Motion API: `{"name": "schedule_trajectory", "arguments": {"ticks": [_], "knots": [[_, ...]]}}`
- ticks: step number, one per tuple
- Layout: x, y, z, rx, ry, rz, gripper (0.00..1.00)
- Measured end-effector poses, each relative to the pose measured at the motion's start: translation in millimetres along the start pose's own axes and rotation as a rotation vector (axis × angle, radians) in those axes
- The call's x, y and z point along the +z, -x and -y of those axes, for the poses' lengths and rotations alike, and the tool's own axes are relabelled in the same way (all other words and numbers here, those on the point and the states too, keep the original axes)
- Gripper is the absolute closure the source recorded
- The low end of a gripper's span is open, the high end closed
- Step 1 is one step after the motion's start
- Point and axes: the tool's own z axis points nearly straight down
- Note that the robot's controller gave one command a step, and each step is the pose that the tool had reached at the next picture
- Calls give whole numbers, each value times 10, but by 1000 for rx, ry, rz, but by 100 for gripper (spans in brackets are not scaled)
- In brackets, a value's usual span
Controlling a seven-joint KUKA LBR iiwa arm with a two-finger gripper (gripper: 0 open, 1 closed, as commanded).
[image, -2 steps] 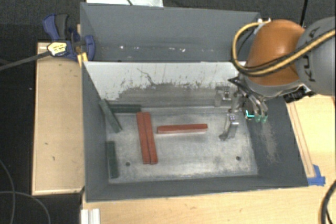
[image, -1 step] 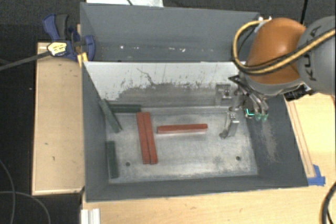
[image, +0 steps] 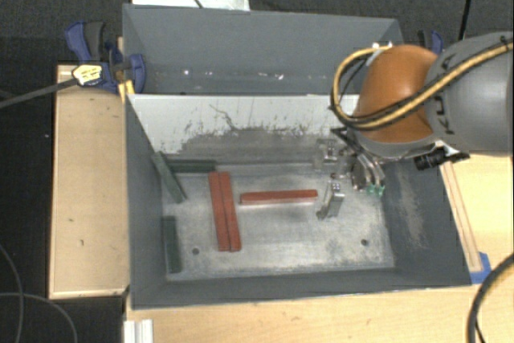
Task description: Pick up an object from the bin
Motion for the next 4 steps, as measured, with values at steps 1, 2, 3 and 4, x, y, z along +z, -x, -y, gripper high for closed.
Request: {"name": "schedule_trajectory", "arguments": {"ticks": [1, 2, 3, 4], "knots": [[547, 63, -256, 17, 0, -5, 100], [547, 63, -256, 16, 0, -5, 100], [-1391, -29, -61, 38, 0, -7, 100], [-1488, -20, -53, 39, 1, 2, 100]]}}
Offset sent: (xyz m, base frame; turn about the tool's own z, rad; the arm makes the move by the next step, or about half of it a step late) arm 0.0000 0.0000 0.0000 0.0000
